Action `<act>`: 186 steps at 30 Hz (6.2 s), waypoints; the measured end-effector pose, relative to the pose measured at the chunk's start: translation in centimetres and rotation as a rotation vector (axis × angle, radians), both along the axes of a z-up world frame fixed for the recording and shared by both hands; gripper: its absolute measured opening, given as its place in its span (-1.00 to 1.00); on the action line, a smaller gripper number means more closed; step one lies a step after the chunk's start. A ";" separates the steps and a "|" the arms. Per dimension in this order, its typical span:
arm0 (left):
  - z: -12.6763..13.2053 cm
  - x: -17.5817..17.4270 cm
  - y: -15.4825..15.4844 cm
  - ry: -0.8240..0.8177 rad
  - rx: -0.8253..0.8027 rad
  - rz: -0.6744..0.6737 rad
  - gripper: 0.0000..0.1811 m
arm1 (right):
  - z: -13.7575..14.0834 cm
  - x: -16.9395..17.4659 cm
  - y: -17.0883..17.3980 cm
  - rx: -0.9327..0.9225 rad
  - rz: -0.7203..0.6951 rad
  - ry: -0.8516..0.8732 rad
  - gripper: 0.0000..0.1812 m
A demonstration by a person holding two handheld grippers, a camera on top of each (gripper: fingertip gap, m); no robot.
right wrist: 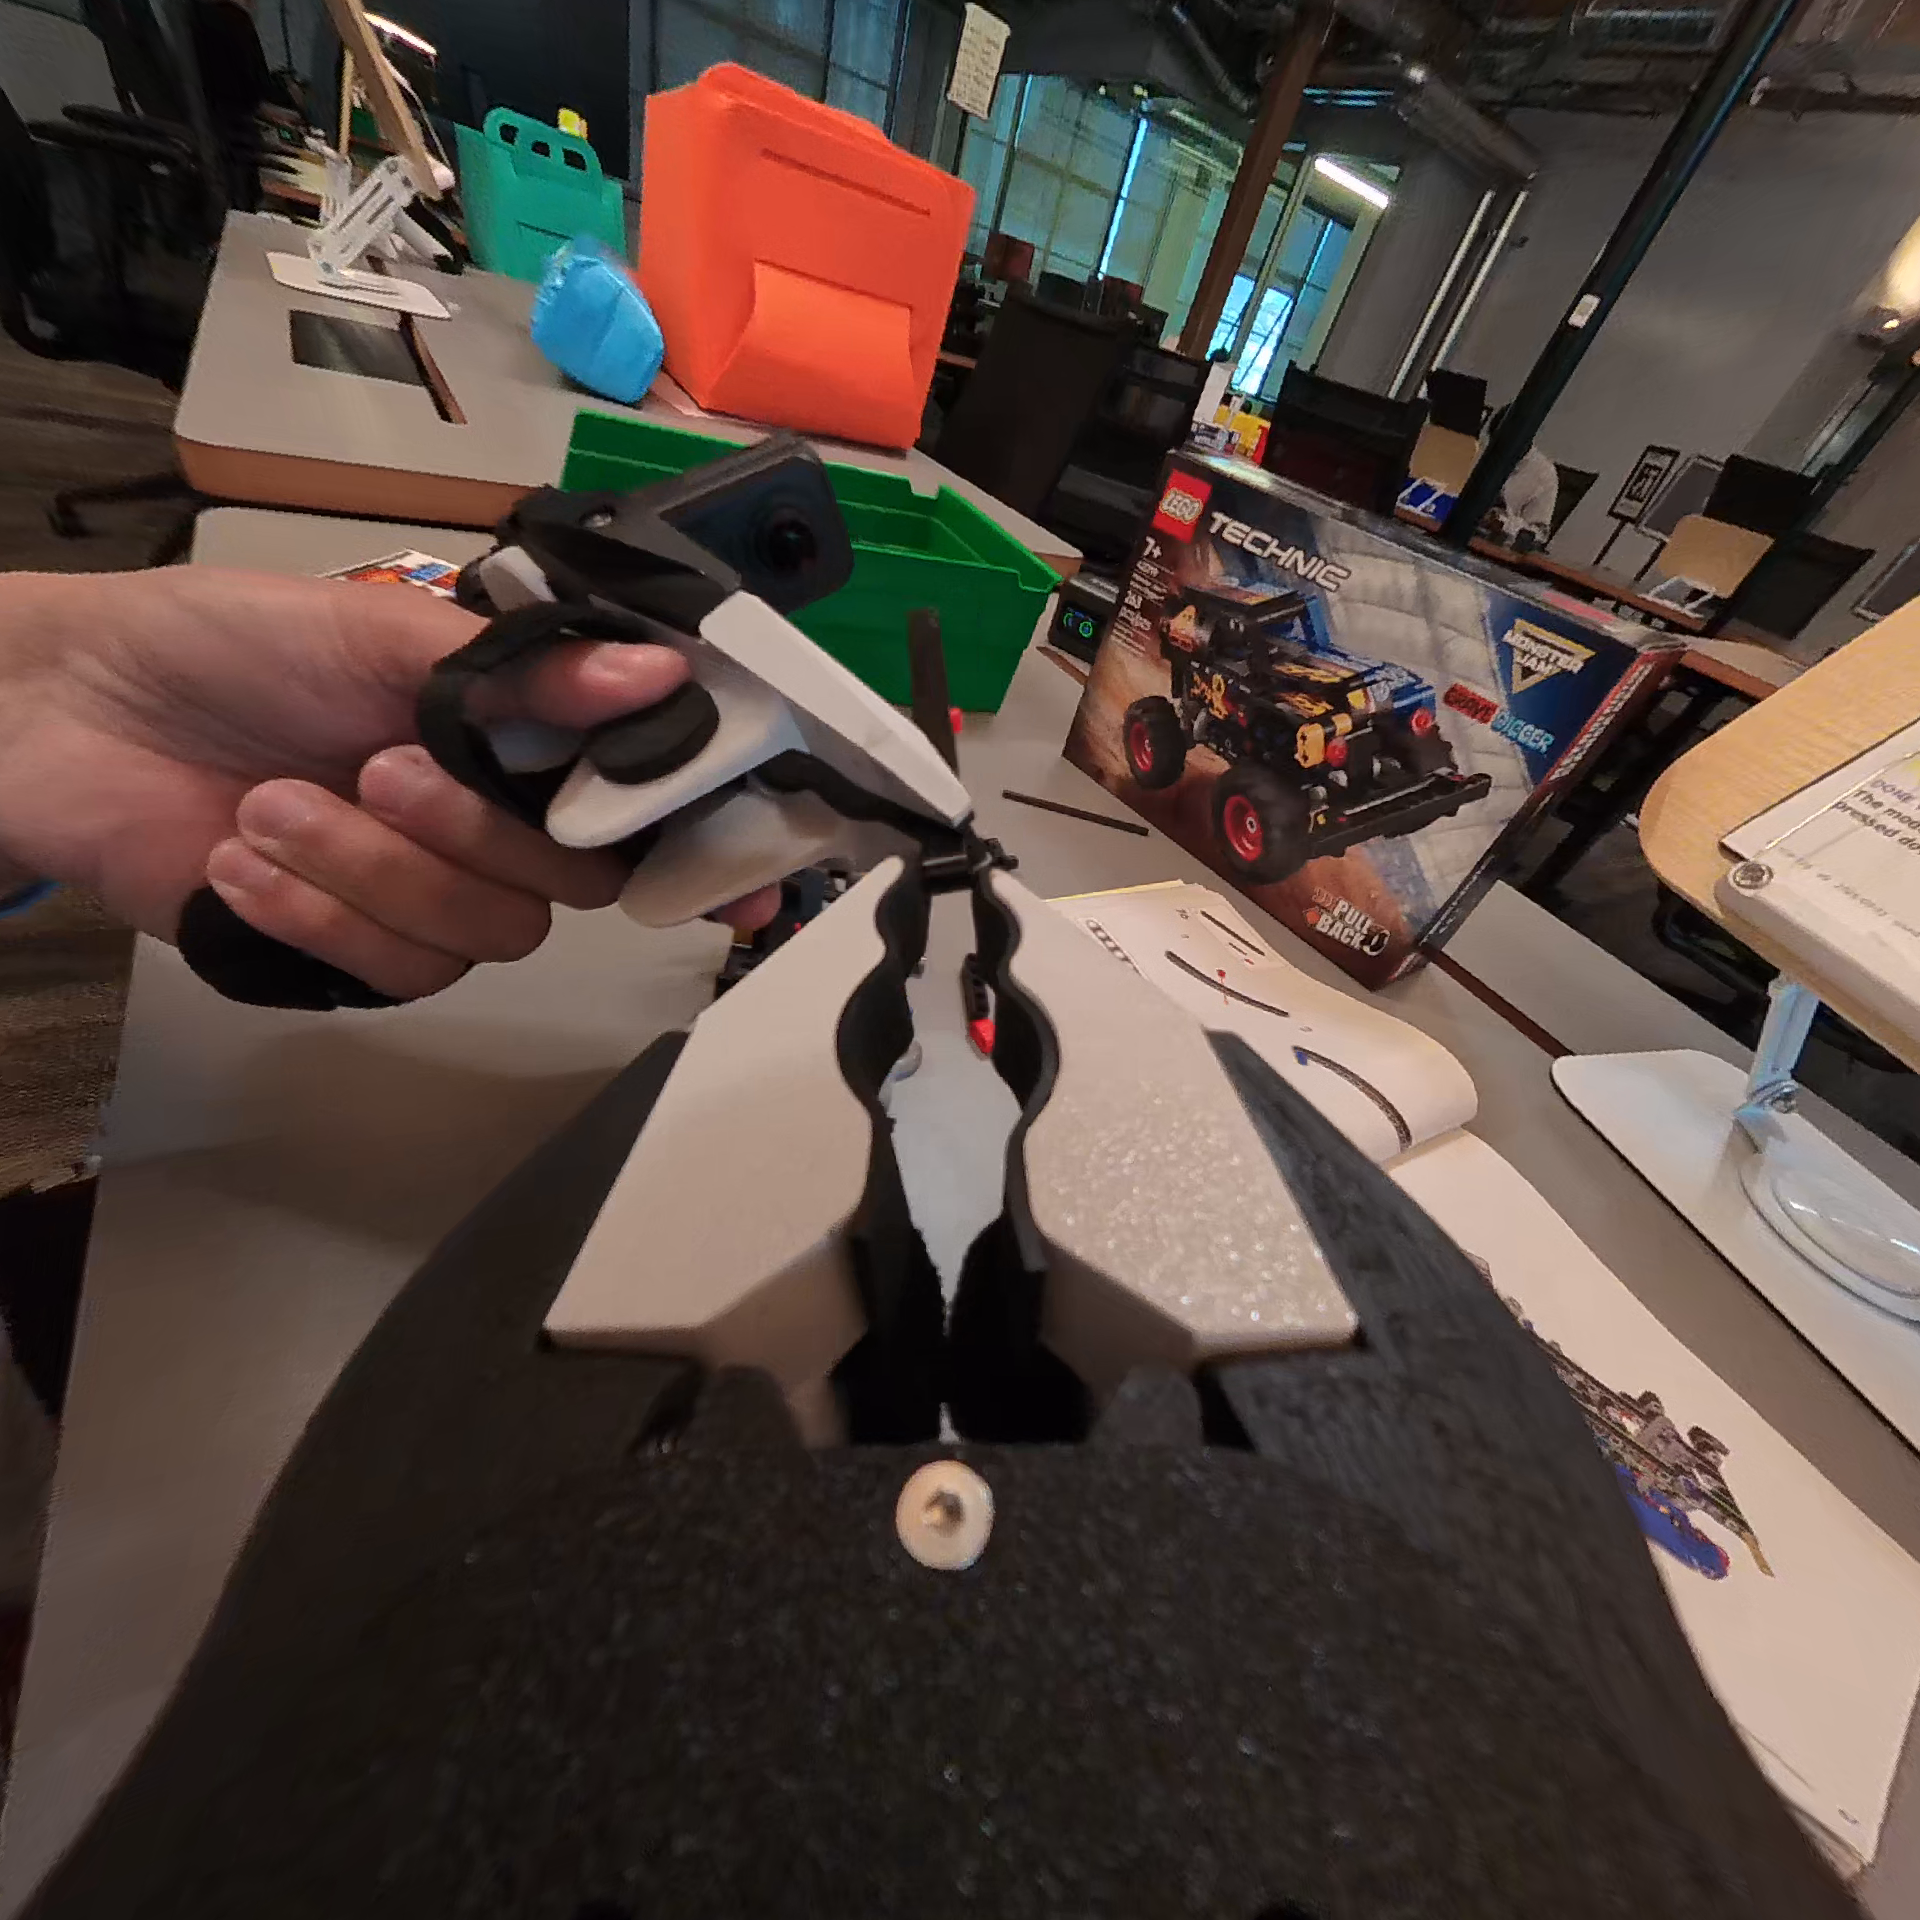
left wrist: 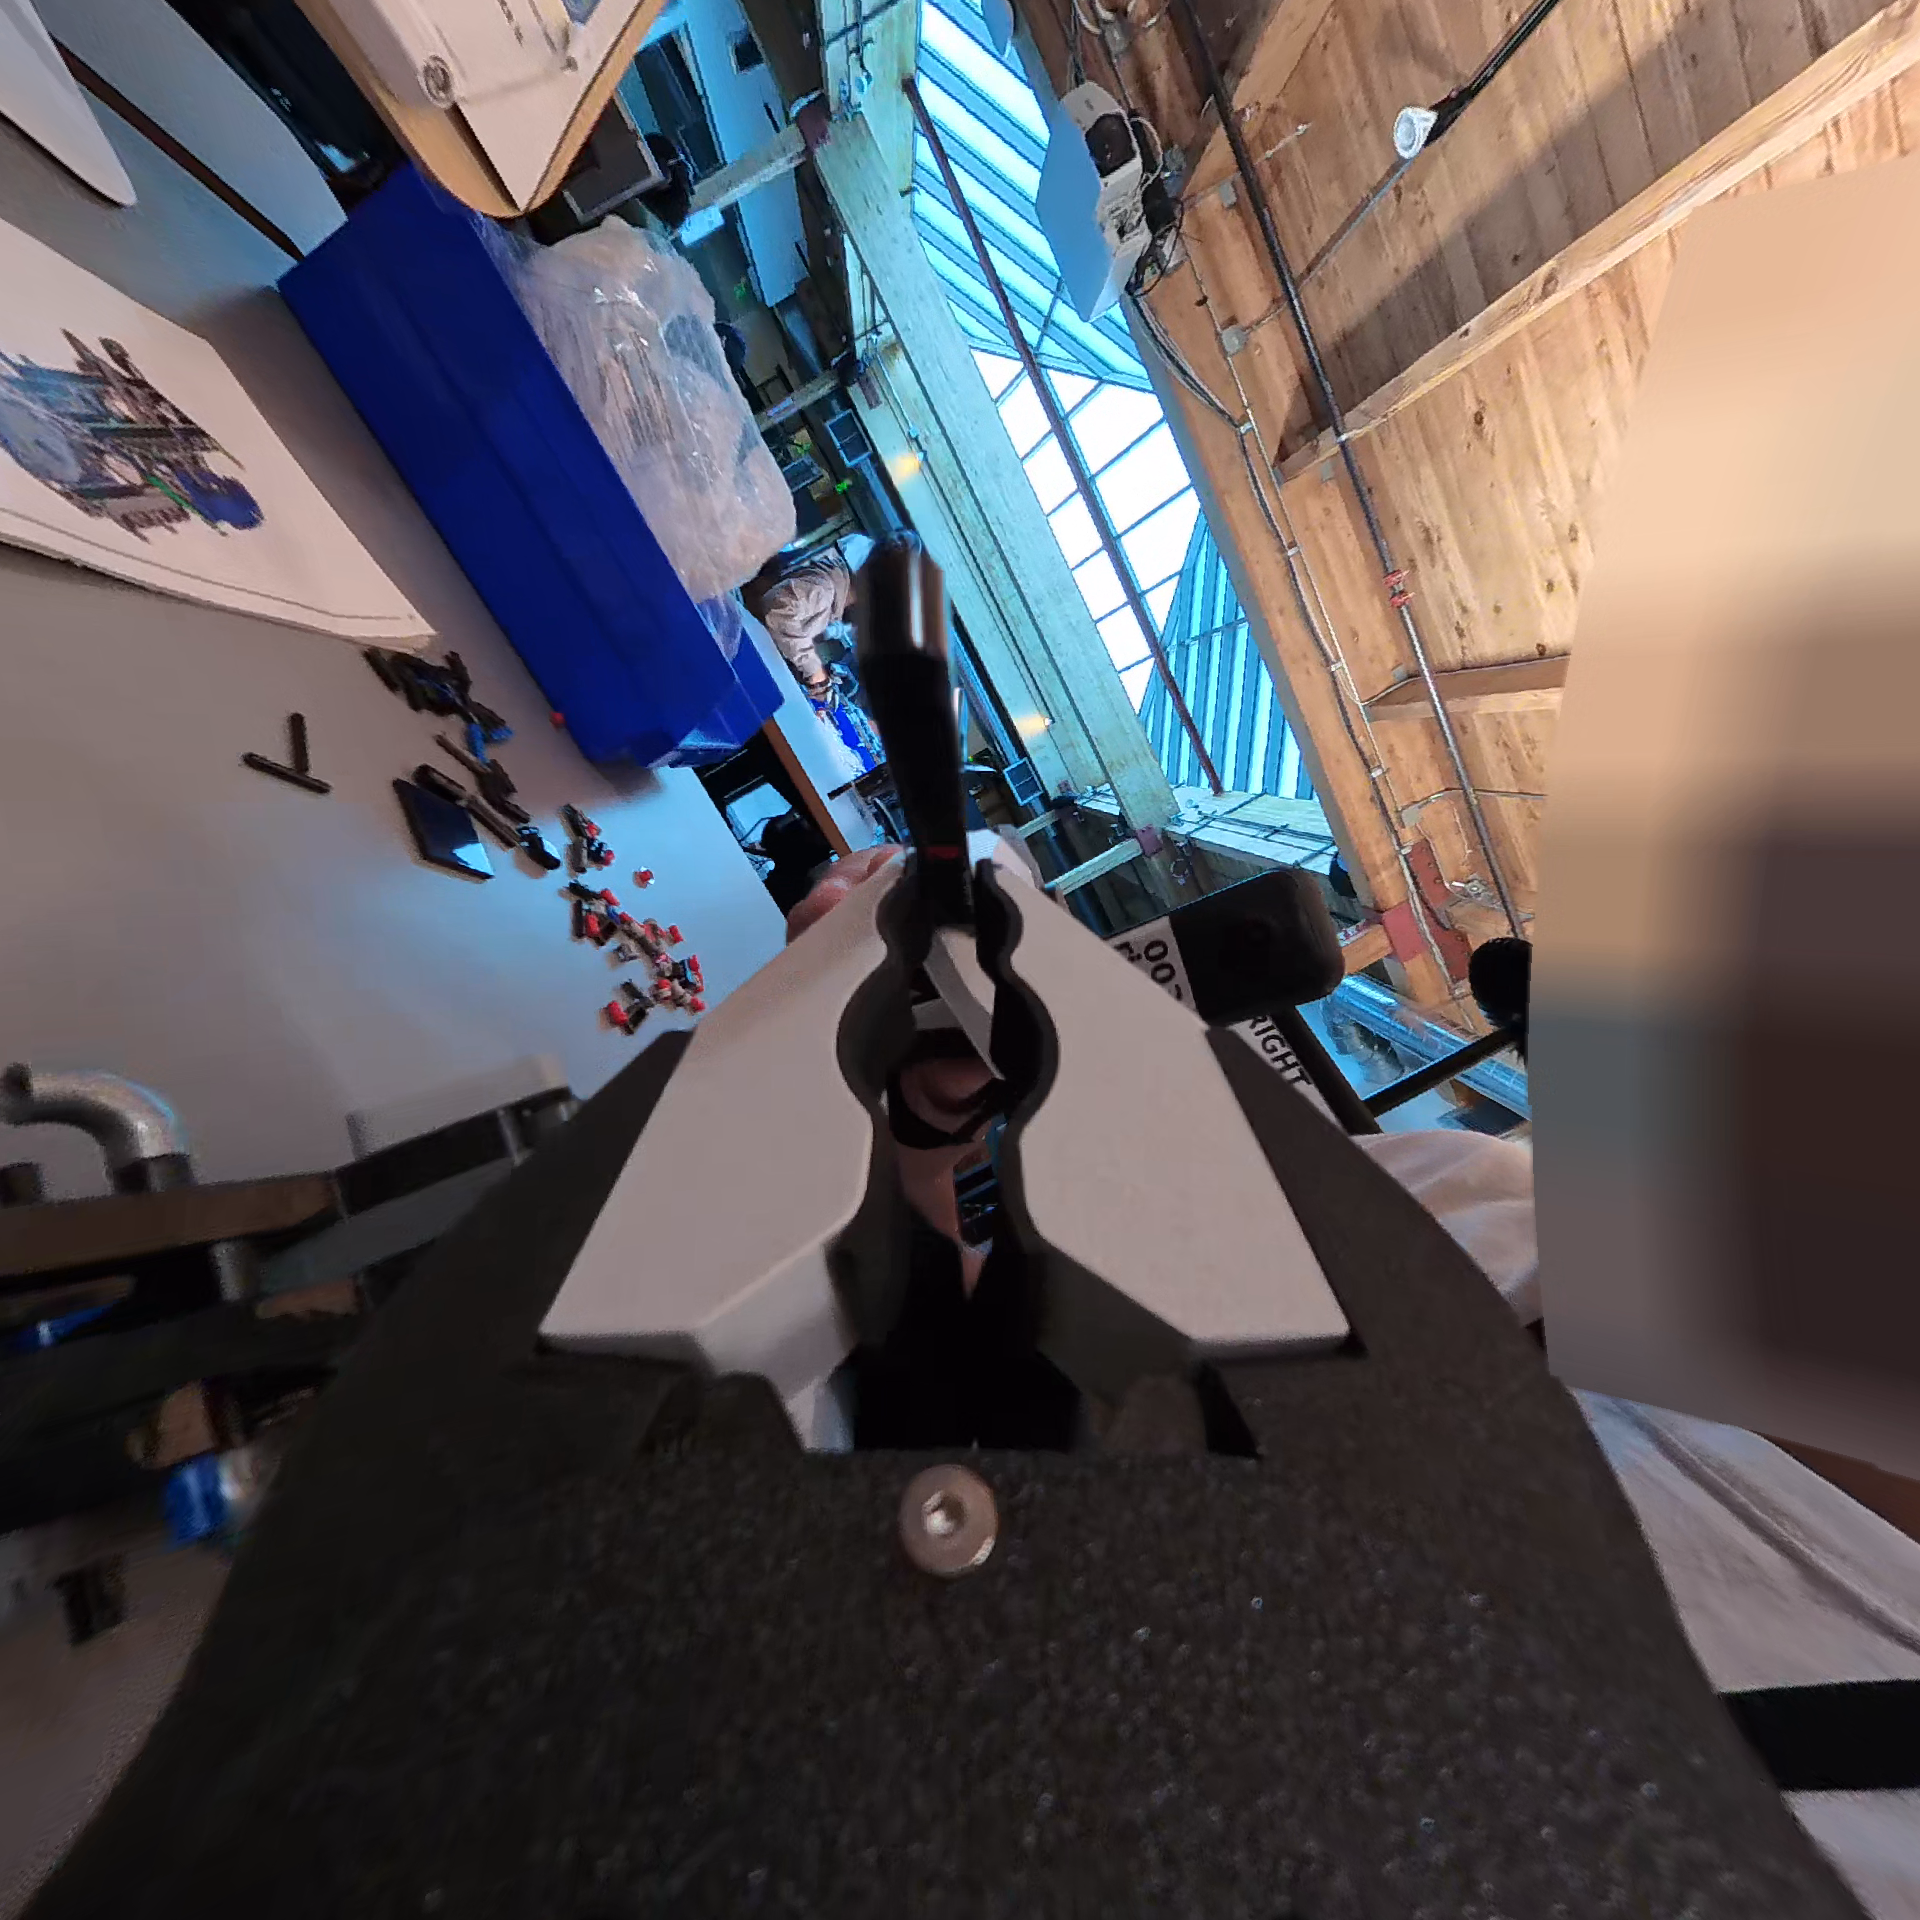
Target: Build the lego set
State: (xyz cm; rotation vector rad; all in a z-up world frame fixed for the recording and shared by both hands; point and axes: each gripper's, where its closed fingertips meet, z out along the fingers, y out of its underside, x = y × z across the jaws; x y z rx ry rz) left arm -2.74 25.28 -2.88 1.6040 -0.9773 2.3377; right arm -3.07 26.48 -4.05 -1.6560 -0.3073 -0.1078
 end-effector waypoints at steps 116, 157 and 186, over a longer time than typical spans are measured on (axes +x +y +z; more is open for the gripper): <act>-0.5 -0.1 3.6 -0.309 1.454 0.367 -0.94 | 1.3 -1.9 0.1 -0.101 0.211 0.648 -0.96; 2.4 -5.3 7.4 -0.266 1.240 0.503 -0.94 | -12.8 6.7 -15.0 -1.343 0.143 -0.186 -0.96; 2.2 -6.6 6.4 -0.301 1.283 0.492 -0.94 | -13.8 10.3 -19.3 -2.083 0.146 -0.534 -0.89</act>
